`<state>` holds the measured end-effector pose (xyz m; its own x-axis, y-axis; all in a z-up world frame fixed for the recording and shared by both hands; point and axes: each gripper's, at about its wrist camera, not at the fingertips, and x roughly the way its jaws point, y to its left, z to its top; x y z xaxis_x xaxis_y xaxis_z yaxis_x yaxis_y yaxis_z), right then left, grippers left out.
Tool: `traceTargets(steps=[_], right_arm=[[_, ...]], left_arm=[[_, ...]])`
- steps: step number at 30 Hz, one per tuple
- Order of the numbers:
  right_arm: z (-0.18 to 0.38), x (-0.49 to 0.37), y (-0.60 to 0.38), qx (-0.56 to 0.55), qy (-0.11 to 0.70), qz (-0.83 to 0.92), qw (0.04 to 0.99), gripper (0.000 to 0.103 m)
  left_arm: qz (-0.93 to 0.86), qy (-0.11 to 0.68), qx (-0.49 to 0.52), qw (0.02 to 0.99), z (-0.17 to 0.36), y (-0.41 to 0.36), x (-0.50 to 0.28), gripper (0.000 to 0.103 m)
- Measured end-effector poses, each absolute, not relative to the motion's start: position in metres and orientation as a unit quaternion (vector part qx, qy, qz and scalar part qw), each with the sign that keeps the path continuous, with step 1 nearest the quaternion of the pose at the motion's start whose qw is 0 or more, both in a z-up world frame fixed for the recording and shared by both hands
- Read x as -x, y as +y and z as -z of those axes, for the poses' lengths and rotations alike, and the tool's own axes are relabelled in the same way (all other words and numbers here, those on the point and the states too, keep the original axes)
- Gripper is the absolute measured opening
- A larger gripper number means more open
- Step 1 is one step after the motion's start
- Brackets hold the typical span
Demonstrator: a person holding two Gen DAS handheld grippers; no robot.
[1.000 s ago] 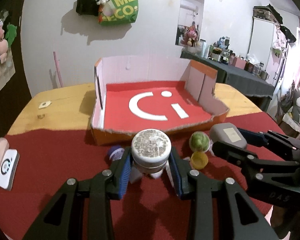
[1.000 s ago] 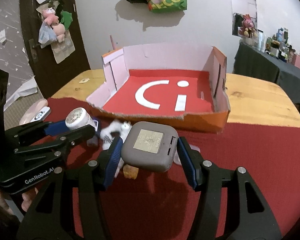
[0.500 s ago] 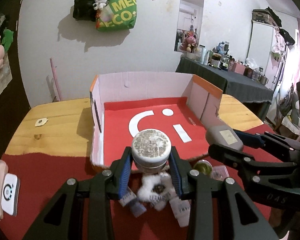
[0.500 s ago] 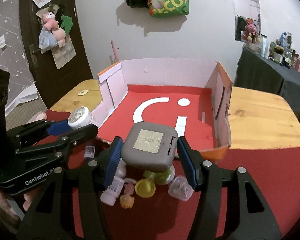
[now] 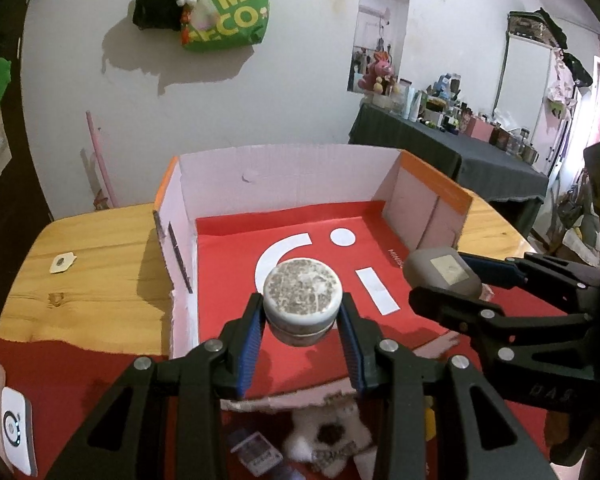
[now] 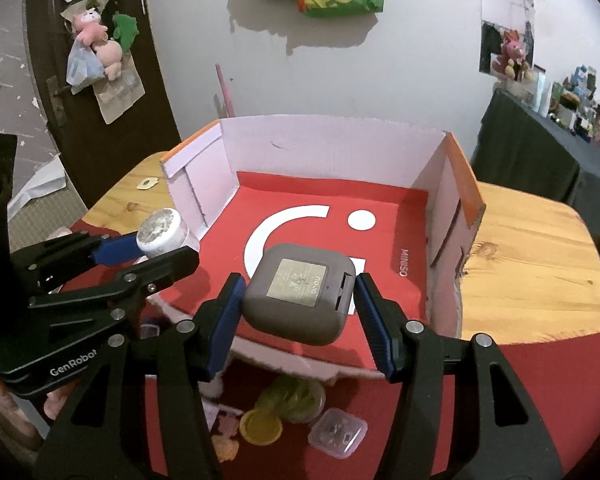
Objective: Organize objects
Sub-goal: 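Carry the jar and grey case with both grippers into the red-lined box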
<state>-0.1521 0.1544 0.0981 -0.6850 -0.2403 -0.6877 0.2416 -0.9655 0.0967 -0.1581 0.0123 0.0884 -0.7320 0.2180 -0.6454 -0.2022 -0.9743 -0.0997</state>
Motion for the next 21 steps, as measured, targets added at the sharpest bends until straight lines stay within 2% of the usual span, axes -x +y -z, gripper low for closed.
traceTargets(steps=[21], right_arm=[[-0.044, 0.221, 0.162, -0.473, -0.019, 0.874, 0.112, 0.055]], left_arm=[[-0.892, -0.024, 0.435, 0.121, -0.039, 0.004, 0.222, 0.038]])
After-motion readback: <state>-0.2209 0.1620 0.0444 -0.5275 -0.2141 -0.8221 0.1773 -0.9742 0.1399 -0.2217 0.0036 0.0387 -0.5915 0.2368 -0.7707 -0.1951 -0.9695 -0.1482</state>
